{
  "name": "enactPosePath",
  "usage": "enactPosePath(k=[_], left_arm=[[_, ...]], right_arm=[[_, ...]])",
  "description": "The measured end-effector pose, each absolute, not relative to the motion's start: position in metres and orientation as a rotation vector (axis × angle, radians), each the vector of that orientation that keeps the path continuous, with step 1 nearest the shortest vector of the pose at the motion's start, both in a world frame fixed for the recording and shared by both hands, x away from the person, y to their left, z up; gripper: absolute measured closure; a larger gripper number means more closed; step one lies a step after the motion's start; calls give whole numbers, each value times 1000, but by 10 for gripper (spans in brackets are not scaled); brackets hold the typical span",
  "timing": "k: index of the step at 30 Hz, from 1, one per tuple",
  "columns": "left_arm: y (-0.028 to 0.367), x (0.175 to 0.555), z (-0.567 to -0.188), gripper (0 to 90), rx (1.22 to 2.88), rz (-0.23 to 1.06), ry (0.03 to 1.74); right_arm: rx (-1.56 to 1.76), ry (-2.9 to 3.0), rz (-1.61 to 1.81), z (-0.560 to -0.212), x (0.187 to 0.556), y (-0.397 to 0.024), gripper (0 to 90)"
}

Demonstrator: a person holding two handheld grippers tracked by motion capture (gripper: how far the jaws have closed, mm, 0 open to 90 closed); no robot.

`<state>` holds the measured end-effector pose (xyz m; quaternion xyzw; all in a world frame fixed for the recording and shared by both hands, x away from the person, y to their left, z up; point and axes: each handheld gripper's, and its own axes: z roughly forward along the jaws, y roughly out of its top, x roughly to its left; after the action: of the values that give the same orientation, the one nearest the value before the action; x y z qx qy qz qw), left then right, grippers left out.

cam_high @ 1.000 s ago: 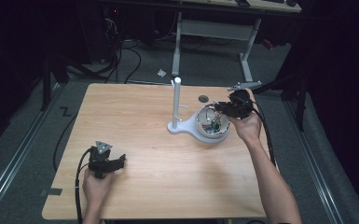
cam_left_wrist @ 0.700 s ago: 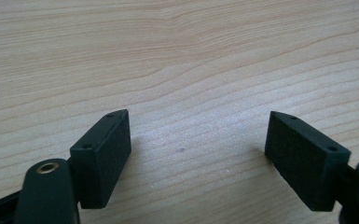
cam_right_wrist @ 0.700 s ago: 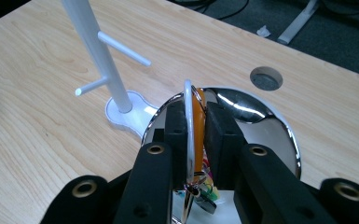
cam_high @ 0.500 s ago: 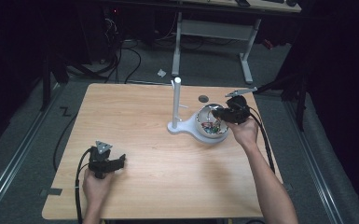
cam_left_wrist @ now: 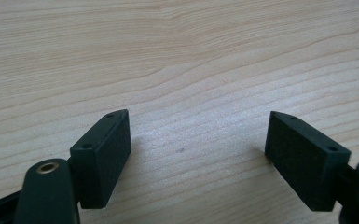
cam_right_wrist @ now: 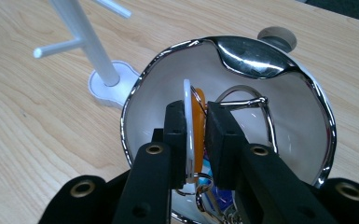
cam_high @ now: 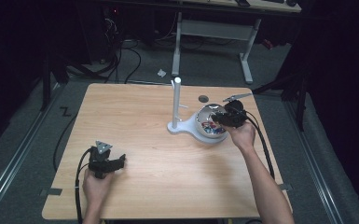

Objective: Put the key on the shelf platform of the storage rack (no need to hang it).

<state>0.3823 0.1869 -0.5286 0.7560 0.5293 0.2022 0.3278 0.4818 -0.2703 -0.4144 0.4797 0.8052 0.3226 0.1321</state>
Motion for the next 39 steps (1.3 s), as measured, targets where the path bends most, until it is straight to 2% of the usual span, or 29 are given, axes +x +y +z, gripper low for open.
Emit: enactPosePath(k=[10, 14, 26, 39], left_arm=[[187, 382, -529, 229, 1977, 527, 1386], [187, 382, -529, 229, 1977, 526, 1386], [187, 382, -529, 229, 1977, 528, 1386], [186, 382, -529, 229, 1979, 532, 1386]], right_arm=[[1409, 2304, 879, -422, 486, -269, 779], [1417, 2294, 892, -421, 486, -269, 705], [1449, 2221, 993, -409, 476, -281, 560], [1424, 2116, 1047, -380, 448, -303, 554]])
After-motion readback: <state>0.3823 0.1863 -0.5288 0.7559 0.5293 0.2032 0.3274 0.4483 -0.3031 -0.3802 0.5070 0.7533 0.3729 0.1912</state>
